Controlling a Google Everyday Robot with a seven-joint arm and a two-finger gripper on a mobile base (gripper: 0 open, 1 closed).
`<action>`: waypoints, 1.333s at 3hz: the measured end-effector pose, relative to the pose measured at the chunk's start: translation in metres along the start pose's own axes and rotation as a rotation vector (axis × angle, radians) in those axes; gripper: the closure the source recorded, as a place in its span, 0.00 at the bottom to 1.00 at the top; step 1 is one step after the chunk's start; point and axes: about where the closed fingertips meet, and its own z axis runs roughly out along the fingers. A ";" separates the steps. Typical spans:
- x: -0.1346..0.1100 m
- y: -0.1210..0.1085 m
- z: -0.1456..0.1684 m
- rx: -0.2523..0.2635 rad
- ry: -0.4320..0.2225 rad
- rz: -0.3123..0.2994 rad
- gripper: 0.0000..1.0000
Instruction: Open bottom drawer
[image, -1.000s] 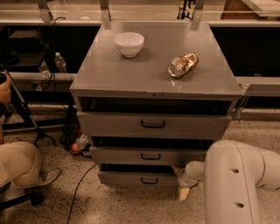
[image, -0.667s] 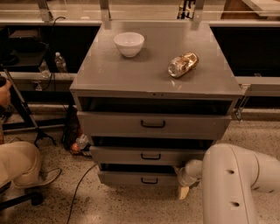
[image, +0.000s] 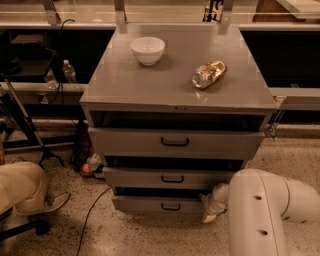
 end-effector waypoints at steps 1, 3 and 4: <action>0.000 0.024 -0.006 -0.032 -0.005 -0.003 0.61; -0.012 0.116 -0.055 -0.149 -0.025 0.011 1.00; -0.015 0.158 -0.069 -0.206 -0.060 0.048 1.00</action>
Offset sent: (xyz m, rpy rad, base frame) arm -0.1366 -0.0145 0.0322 -0.0095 0.1584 0.0633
